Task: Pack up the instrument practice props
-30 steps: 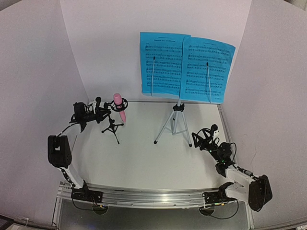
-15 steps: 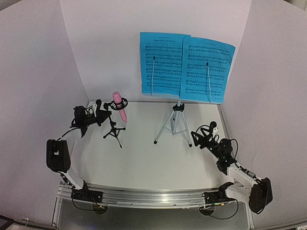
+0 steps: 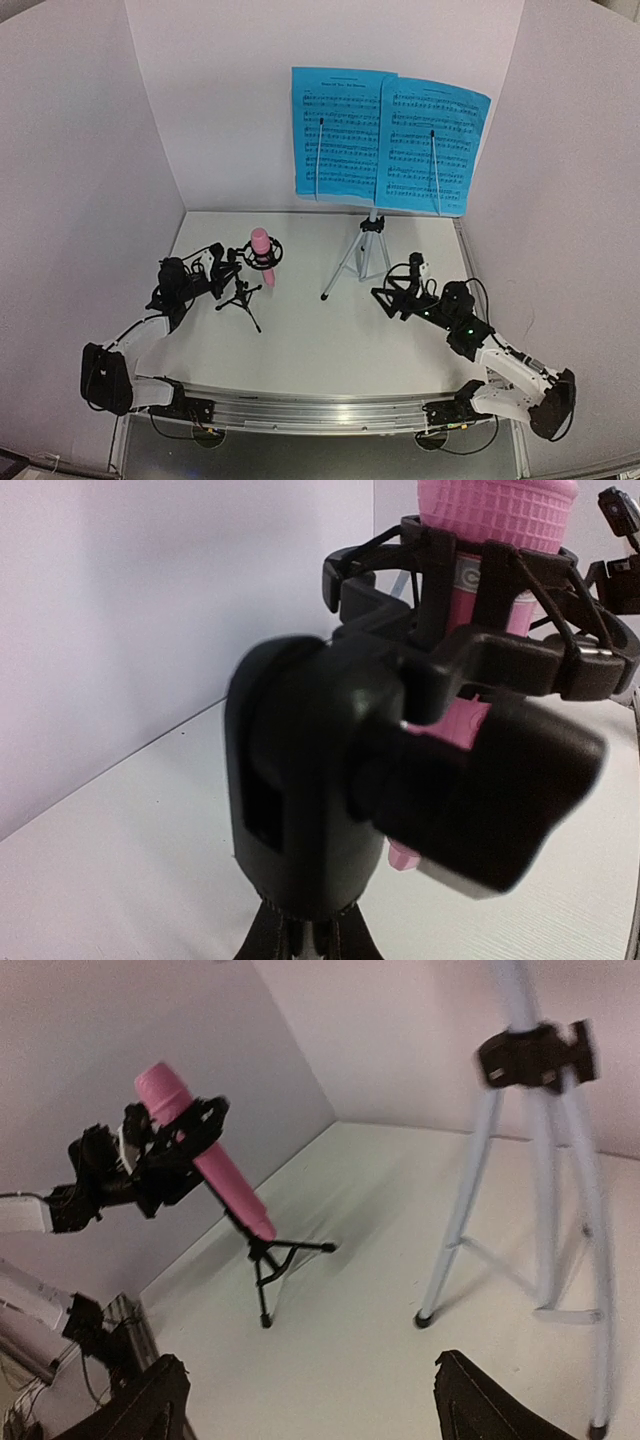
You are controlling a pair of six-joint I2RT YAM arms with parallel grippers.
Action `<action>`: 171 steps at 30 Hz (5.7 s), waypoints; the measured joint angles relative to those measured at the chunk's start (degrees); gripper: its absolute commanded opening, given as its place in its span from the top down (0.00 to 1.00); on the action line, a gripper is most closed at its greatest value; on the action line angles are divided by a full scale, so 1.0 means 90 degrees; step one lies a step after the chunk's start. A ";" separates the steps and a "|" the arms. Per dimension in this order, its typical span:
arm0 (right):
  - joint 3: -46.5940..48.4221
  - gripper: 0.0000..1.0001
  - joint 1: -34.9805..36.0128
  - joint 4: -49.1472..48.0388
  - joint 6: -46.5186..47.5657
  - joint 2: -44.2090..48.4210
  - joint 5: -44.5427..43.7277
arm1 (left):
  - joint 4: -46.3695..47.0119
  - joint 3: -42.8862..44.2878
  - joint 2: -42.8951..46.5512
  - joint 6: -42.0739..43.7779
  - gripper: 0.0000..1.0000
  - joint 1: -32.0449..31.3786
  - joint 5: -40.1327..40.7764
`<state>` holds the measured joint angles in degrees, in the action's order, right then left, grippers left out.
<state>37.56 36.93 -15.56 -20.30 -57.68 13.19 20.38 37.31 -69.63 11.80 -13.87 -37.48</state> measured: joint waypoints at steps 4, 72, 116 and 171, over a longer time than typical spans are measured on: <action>0.0371 0.18 0.1325 0.0039 0.0008 -0.1014 -0.0302 | 0.0122 -0.0284 0.0313 -0.0130 1.00 -0.0352 0.0463; 0.5945 0.77 0.2071 -0.4739 -0.4305 -0.9225 -0.0345 | 0.1700 -0.0871 0.0061 -0.0841 1.00 -0.1167 0.1752; 0.5343 1.00 0.2055 -0.4395 0.2337 -0.8637 0.0378 | -0.0280 -0.0145 0.0284 -0.0913 1.00 -0.1269 0.1660; 0.5249 0.26 0.2426 -0.1300 0.0258 -0.7580 -0.0442 | -0.0376 -0.0058 0.0228 -0.0865 1.00 -0.1078 0.1354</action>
<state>84.80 58.77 -27.27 -17.97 -125.90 9.21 17.00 36.80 -67.57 4.01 -23.57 -25.30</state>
